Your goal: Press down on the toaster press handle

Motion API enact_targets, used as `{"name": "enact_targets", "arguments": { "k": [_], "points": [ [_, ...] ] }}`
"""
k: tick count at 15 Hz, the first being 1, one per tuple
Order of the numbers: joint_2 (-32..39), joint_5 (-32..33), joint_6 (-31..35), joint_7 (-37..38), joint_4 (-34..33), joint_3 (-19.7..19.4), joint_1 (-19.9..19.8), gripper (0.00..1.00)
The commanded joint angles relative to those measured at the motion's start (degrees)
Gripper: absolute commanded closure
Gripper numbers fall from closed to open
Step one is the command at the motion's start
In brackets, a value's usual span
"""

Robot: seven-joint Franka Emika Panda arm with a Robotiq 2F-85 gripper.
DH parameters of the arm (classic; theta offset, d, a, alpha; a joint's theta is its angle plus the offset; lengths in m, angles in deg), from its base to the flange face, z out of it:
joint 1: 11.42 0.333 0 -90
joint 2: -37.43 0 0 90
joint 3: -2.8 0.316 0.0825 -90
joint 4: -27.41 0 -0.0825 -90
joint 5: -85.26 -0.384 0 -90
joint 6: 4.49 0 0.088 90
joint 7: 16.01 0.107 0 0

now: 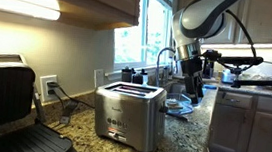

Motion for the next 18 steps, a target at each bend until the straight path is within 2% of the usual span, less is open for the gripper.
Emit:
{"name": "enact_targets", "arguments": {
  "k": [1, 18],
  "points": [
    [0.04, -0.09, -0.07, -0.06, -0.06, 0.46, -0.46, 0.00],
    [0.04, -0.09, -0.07, -0.06, -0.10, 0.46, -0.46, 0.00]
  ]
}}
